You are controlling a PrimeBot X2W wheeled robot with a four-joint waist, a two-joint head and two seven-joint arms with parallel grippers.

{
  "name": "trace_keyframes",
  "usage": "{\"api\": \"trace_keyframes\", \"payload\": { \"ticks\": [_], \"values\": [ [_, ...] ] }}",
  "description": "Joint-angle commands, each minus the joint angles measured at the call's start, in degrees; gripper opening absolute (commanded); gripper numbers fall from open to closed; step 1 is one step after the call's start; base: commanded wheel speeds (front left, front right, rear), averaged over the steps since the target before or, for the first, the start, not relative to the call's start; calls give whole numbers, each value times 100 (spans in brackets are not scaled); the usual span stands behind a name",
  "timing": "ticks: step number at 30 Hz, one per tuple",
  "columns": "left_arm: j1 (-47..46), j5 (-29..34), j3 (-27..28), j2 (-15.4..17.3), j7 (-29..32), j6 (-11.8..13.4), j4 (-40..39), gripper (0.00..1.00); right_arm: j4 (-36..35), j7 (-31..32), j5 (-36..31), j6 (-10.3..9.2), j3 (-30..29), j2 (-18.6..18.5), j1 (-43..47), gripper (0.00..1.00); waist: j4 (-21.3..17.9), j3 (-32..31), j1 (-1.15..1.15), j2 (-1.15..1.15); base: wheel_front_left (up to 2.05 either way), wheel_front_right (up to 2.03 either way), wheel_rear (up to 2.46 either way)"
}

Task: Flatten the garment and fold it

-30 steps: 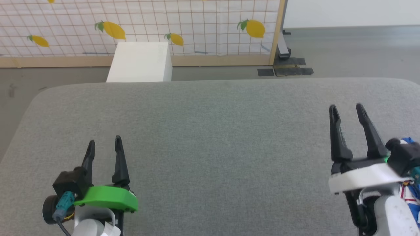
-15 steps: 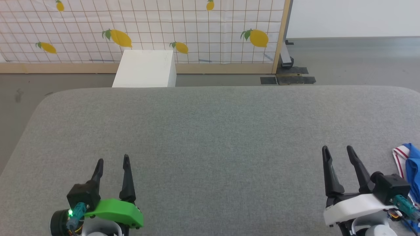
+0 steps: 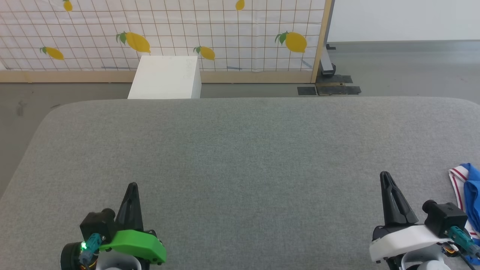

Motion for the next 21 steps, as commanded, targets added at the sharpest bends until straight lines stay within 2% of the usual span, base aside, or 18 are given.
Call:
{"api": "trace_keyframes", "payload": {
  "ticks": [1, 21],
  "values": [
    [1, 18, 5, -4, 16, -4, -13, 0, -12, 16, -13, 0, 1, 0, 0, 0, -1, 2, 0, 0, 0, 0, 0],
    [17, 283, 77, -71, 262, -57, -201, 0, -185, 250, -217, -2, 36, 2, -2, 0, -21, 33, 0, 0, 0, 0, 0]
  ]
}}
